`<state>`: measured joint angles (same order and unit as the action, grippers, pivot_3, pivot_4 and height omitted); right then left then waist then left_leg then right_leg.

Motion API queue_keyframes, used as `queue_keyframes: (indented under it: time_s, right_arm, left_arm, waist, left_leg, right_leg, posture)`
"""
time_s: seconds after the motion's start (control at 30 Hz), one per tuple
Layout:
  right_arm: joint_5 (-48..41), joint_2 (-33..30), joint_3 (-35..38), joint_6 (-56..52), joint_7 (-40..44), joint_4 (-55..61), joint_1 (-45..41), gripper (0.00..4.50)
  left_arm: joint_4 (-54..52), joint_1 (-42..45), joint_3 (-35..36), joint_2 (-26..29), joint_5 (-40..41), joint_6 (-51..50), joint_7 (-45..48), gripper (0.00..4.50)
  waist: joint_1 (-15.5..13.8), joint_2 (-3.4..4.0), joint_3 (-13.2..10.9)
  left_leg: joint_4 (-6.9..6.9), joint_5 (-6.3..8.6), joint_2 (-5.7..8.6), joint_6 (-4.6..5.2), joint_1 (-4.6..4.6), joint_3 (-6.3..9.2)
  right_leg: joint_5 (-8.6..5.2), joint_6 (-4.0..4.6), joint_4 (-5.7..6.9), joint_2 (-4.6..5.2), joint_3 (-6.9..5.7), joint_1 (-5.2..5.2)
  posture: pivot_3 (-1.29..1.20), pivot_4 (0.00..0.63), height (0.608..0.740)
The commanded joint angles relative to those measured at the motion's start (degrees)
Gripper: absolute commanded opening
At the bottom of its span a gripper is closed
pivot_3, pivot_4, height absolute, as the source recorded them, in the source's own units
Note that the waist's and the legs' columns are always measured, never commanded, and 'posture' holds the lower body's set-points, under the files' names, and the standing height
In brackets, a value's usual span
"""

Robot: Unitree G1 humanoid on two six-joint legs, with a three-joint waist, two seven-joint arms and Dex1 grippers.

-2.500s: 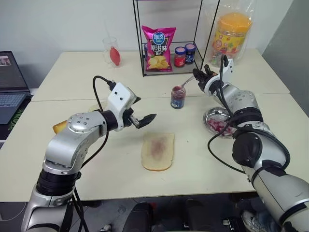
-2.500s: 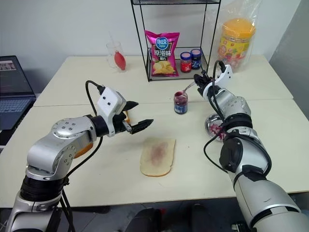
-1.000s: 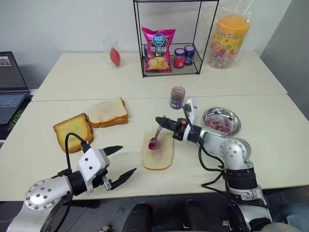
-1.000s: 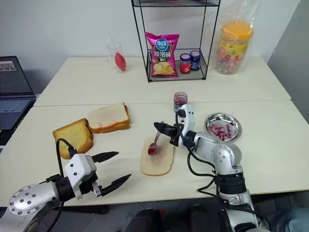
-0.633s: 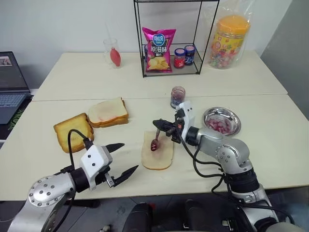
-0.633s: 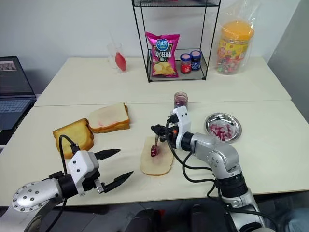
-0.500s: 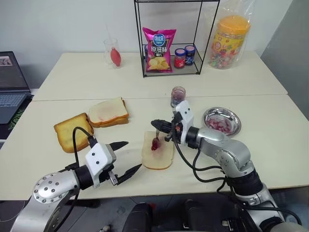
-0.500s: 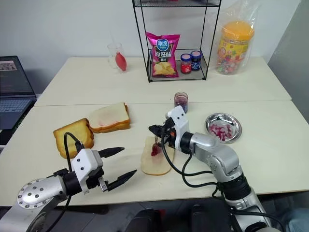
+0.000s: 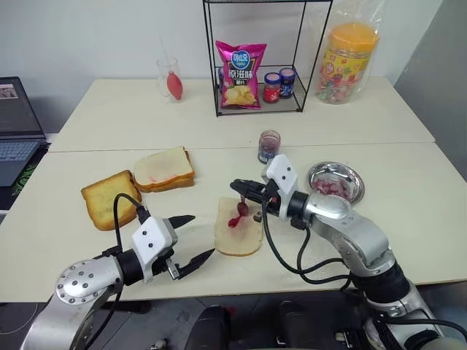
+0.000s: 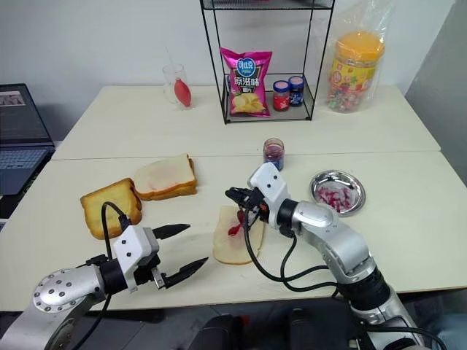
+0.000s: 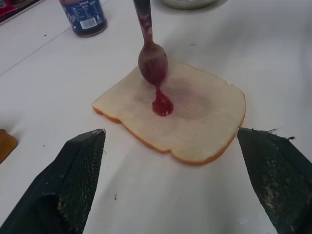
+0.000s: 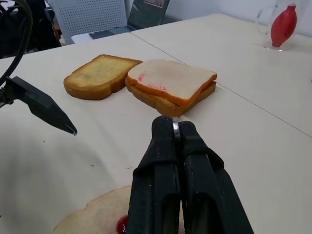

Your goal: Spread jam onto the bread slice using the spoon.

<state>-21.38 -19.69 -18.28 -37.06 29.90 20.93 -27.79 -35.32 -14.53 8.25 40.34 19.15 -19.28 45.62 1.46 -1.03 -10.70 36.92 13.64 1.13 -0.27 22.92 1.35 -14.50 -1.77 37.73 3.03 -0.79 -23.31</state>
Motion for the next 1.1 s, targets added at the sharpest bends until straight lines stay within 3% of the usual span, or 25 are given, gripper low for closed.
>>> queue_keyframes:
  time_s: [0.03,0.3,0.43,0.87,1.1]
  right_arm:
    - [-2.11,-0.23,3.42,-1.38,1.25,3.3,-1.38,0.04]
    - [-20.94,9.67,20.84,-18.67,-7.62,0.18,-1.45,0.04]
    - [-25.33,14.69,24.66,-21.96,-11.74,-2.15,0.84,0.04]
    - [-25.96,23.64,28.19,-18.58,-16.19,-15.53,2.91,0.04]
    - [-26.03,21.58,30.67,-21.17,-17.2,-20.52,4.65,0.04]
  left_arm:
    - [-0.31,0.21,0.22,-0.22,-0.29,1.79,-0.26,4.5]
    - [0.28,-1.43,1.92,-0.96,1.03,3.37,0.09,4.5]
    - [1.09,-1.98,3.2,-1.02,2.25,3.37,0.58,4.5]
    - [1.03,-1.32,2.6,-0.51,2.7,2.77,1.6,4.5]
    - [0.87,-0.68,1.84,-0.29,2.61,2.76,1.86,4.5]
  waist:
    - [-0.02,0.0,0.0]
    - [-0.08,-0.03,0.01]
    - [0.0,-0.04,0.01]
    - [0.1,-0.04,0.02]
    - [0.09,-0.04,0.02]
  left_leg:
    - [0.0,0.0,0.0,0.0,0.0,0.0]
    - [-0.01,0.0,-0.03,0.0,0.0,0.02]
    - [-0.07,0.0,-0.04,-0.01,-0.01,0.03]
    - [-0.05,0.0,-0.04,0.0,-0.02,-0.01]
    - [-0.05,0.0,-0.03,0.0,-0.02,-0.02]
  right_leg:
    - [0.0,0.0,0.0,0.0,0.0,0.0]
    - [0.14,0.23,0.02,0.0,0.0,0.0]
    - [0.13,0.26,0.01,0.0,-0.01,0.0]
    - [0.07,0.14,0.04,-0.02,0.0,-0.01]
    - [0.1,0.18,0.02,-0.02,0.0,0.0]
  posture:
    - [0.0,0.15,0.74]
    - [0.0,0.15,0.74]
    - [0.0,0.15,0.74]
    - [0.0,0.15,0.74]
    - [0.0,0.15,0.74]
